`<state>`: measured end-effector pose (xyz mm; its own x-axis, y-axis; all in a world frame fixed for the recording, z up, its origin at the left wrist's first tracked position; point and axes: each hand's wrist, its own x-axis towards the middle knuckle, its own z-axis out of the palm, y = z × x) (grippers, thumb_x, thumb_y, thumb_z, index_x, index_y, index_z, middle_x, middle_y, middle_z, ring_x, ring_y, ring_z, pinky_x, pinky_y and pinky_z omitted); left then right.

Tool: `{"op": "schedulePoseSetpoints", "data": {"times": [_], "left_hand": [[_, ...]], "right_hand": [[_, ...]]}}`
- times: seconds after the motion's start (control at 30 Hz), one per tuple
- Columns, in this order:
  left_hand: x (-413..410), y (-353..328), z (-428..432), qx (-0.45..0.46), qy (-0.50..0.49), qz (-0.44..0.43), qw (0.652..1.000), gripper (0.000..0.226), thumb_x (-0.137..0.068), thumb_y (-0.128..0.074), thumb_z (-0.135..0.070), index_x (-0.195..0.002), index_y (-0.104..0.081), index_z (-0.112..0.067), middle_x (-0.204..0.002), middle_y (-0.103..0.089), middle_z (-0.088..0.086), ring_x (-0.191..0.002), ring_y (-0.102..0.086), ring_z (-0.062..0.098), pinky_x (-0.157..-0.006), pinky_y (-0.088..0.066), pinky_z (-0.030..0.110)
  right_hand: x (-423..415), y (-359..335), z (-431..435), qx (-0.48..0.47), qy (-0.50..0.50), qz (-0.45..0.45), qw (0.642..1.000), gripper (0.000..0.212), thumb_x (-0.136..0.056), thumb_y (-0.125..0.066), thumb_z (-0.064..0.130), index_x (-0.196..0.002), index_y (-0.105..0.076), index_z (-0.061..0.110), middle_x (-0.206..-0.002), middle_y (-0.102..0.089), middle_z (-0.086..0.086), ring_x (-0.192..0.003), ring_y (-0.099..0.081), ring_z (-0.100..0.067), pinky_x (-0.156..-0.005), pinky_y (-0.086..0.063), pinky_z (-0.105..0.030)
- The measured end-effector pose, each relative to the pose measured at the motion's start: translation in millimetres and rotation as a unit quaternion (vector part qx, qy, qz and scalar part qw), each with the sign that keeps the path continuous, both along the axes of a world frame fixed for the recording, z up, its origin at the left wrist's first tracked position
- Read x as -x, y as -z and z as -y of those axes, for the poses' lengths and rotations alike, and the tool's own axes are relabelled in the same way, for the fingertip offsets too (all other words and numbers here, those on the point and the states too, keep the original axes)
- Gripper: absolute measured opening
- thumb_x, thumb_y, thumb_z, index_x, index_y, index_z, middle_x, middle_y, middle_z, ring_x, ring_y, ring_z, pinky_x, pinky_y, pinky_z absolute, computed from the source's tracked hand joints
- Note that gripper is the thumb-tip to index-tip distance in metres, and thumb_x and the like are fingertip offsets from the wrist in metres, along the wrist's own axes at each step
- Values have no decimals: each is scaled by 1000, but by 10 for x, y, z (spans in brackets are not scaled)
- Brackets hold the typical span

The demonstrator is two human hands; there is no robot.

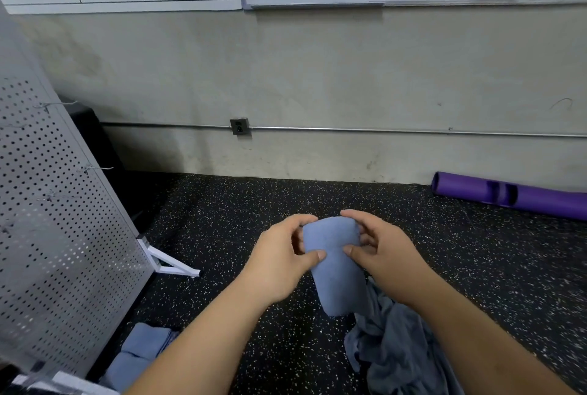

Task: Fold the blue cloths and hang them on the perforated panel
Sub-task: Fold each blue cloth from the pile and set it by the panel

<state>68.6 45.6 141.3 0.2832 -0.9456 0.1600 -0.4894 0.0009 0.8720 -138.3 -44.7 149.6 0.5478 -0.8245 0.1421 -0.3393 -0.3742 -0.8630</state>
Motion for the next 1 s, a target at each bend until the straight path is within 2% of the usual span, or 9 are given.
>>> {"op": "schedulePoseSetpoints", "data": {"times": [0.13,0.23,0.3,0.37,0.5,0.57,0.73,0.8,1.0], "left_hand": [[-6,-32,8,2,-30,24,999,30,-87,-87,-32,-110,-71,-42,-111,-64,-7,-100,-63,7,-92,-51,25],[-29,-71,0,-5,3,-109,994,23,-93,-83,-35,-114,-74,-32,-120,-71,-7,-115,-66,8,-100,-51,27],[1,-123,-40,-21,44,-207,977,23,-102,-74,-27,-121,-68,-16,-105,-77,-11,-104,-70,6,-90,-53,19],[37,-136,-73,-47,76,-249,964,28,-105,-67,-24,-128,-61,-9,-92,-77,-14,-98,-72,4,-86,-52,15],[50,-76,-82,-100,113,-244,958,40,-100,-76,-22,-133,-58,-11,-105,-79,2,-116,-74,25,-102,-60,41],[56,-45,-65,-111,110,-245,957,35,-102,-72,-19,-132,-57,-9,-111,-77,15,-116,-74,29,-94,-63,44],[67,-64,-46,-86,54,-281,954,28,-106,-66,-20,-131,-59,-9,-99,-79,-1,-99,-77,17,-76,-62,33],[60,-64,-37,-74,20,-291,954,29,-106,-66,-23,-132,-58,-11,-107,-80,4,-103,-78,22,-79,-65,40],[57,-94,-37,-39,16,-352,935,50,-99,-76,-27,-142,-51,-27,-119,-79,9,-109,-78,26,-91,-64,52]], "right_hand": [[-20,-42,-46,57,7,-50,997,40,-102,-68,21,-129,-59,49,-114,-59,19,-97,-59,10,-79,-45,-6],[-28,-83,-37,53,11,-29,998,24,-106,-65,25,-121,-59,43,-122,-55,19,-102,-57,16,-83,-41,-1],[-23,-90,-28,-5,2,14,1000,17,-108,-61,26,-121,-66,35,-125,-65,17,-108,-63,8,-90,-46,-8],[-26,-106,-57,-99,-10,80,992,19,-110,-57,25,-123,-71,25,-117,-77,10,-107,-72,-4,-84,-54,-17],[-30,-118,-107,-171,12,133,976,23,-112,-54,27,-122,-74,22,-110,-81,7,-103,-76,-10,-79,-59,-22],[-42,-108,-104,-180,26,137,974,24,-112,-54,31,-122,-74,24,-111,-81,8,-105,-76,-11,-85,-60,-28],[-72,-14,-53,-80,65,83,991,31,-100,-72,41,-130,-63,38,-115,-75,12,-101,-73,-6,-84,-59,-26],[-77,29,-43,-31,78,20,996,47,-92,-79,46,-134,-56,44,-115,-69,15,-98,-70,-4,-85,-59,-30],[-151,104,-140,11,51,22,998,62,-93,-78,46,-147,-47,52,-122,-64,18,-104,-67,-2,-82,-60,-27]]}}
